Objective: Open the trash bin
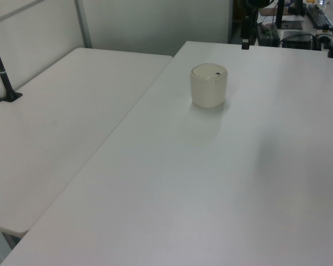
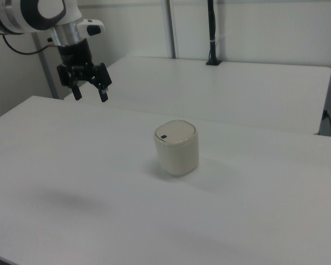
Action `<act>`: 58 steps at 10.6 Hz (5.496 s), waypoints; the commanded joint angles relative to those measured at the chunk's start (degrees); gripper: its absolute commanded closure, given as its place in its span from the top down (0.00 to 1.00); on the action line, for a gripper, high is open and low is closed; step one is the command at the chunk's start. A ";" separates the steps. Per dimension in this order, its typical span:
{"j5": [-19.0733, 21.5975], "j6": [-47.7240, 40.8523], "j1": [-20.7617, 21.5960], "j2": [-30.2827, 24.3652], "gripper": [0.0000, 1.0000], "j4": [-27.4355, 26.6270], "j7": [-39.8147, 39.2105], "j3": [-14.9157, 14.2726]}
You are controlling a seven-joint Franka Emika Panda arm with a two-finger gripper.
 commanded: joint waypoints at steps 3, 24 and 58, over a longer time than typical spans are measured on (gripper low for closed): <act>-0.33 -1.59 0.10 -1.07 1.00 -1.01 -1.62 -0.07; -0.33 -0.89 -0.87 -0.46 1.00 -0.30 -2.06 -0.07; -4.64 28.11 -8.34 19.31 0.00 2.16 20.88 -4.11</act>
